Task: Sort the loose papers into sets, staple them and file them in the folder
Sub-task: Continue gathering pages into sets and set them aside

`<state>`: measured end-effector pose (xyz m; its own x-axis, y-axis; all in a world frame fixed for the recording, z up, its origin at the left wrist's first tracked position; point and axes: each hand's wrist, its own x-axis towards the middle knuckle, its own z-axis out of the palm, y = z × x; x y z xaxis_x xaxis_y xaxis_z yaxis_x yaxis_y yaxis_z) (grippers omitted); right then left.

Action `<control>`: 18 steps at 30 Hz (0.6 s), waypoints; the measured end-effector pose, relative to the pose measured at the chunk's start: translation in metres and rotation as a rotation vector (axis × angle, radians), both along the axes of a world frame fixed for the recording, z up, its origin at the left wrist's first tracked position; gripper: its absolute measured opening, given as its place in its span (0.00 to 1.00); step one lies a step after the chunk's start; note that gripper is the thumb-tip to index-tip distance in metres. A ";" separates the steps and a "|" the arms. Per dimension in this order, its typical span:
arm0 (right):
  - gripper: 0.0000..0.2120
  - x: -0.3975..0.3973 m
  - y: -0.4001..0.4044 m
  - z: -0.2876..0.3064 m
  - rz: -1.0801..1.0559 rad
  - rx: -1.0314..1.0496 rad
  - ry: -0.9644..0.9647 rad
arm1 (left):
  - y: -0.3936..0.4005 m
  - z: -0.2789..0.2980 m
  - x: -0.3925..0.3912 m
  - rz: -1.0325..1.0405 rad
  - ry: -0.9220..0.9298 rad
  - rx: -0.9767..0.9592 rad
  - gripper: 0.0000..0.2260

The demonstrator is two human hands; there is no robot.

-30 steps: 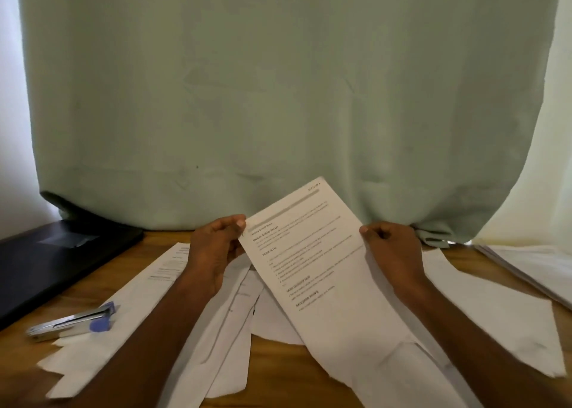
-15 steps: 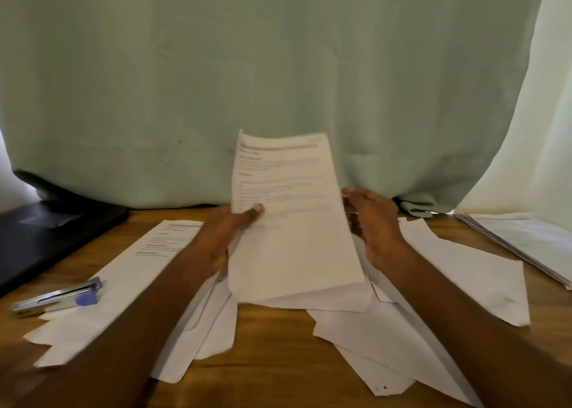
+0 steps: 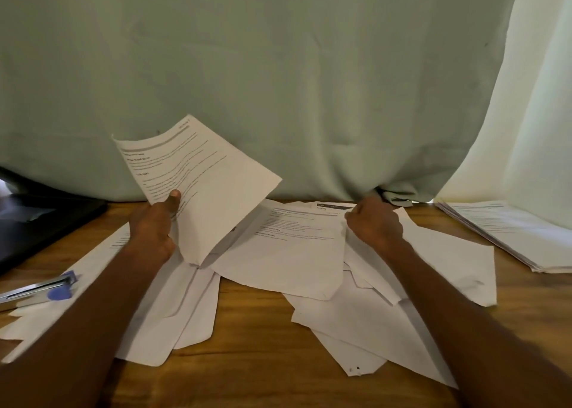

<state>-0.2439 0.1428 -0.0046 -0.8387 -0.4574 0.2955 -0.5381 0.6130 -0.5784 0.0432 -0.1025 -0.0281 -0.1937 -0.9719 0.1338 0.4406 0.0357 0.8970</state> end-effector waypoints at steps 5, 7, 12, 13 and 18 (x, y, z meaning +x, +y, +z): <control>0.02 -0.002 0.003 0.001 -0.031 0.036 -0.023 | 0.001 0.000 -0.004 0.003 -0.016 0.011 0.11; 0.06 0.000 0.003 -0.002 0.033 0.053 0.058 | 0.004 0.007 0.000 -0.014 0.018 0.040 0.16; 0.17 0.058 -0.020 -0.013 0.769 0.000 0.323 | 0.008 0.031 0.033 0.145 0.078 0.112 0.18; 0.19 0.073 -0.025 -0.015 0.888 0.069 0.312 | 0.011 0.033 0.039 0.173 0.093 0.086 0.16; 0.16 0.092 -0.038 -0.028 0.855 0.260 0.364 | 0.011 0.038 0.082 0.273 0.205 0.076 0.17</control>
